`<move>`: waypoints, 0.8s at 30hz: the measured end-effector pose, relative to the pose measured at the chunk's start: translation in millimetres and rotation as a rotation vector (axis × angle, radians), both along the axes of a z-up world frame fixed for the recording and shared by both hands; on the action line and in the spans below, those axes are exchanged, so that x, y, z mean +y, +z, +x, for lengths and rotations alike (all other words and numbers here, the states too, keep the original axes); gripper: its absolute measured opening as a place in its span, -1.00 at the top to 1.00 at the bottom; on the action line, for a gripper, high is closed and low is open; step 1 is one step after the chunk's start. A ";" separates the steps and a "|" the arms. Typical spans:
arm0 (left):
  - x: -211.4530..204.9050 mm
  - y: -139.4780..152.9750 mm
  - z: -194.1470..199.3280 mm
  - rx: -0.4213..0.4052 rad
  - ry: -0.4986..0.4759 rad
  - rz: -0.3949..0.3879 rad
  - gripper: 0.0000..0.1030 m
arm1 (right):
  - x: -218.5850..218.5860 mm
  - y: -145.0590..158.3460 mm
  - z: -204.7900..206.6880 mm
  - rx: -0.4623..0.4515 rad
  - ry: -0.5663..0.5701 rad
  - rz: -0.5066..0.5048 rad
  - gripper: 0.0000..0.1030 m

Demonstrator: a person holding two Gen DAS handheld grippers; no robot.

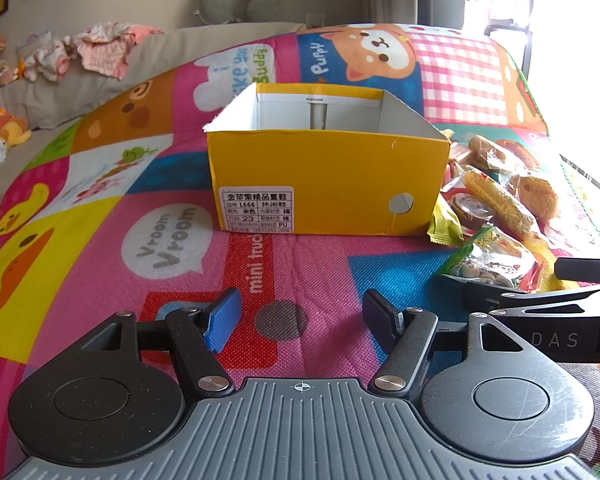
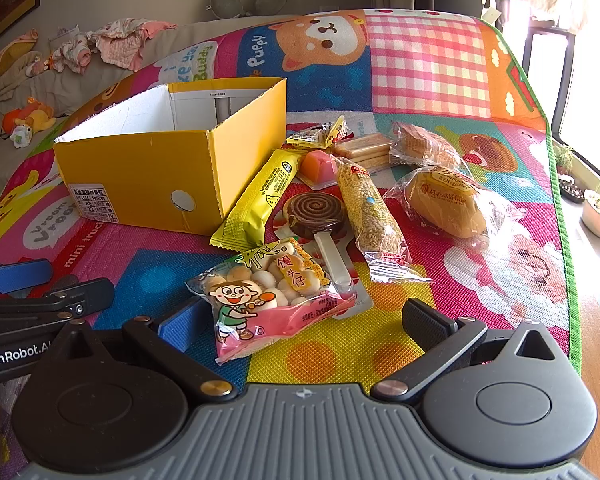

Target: Organize objects

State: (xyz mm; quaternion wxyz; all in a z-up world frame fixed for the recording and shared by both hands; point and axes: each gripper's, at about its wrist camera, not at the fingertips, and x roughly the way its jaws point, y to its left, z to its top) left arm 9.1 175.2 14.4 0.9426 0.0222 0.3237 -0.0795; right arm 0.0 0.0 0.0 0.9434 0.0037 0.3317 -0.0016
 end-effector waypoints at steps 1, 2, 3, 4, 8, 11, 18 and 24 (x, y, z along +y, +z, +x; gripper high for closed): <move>-0.1 0.0 -0.1 0.000 0.000 0.000 -0.40 | 0.0 0.0 0.0 0.000 0.000 0.000 -1.00; 0.0 -0.1 0.0 0.000 0.000 0.000 -0.40 | 0.0 0.0 0.0 0.000 0.000 0.000 -1.00; -0.1 -0.1 0.0 0.000 0.000 0.000 -0.40 | 0.0 0.0 -0.1 0.000 0.000 0.000 -1.00; -0.1 -0.1 0.0 0.000 0.000 0.001 -0.40 | 0.1 0.0 -0.1 0.000 0.000 0.000 -1.00; -1.4 -0.4 -0.2 0.000 0.004 0.003 -0.39 | 0.0 0.0 -0.1 0.000 0.000 0.000 -1.00; -1.6 -0.5 -0.3 -0.001 0.004 0.003 -0.39 | 0.0 0.0 0.0 0.000 0.000 0.000 -1.00; 0.2 -1.0 0.2 -0.001 0.005 0.004 -0.38 | 0.1 0.0 0.0 0.000 -0.002 0.001 -1.00; -0.7 -0.3 -0.5 -0.001 0.004 0.007 -0.38 | 0.6 -0.1 -0.1 -0.001 0.003 0.005 -1.00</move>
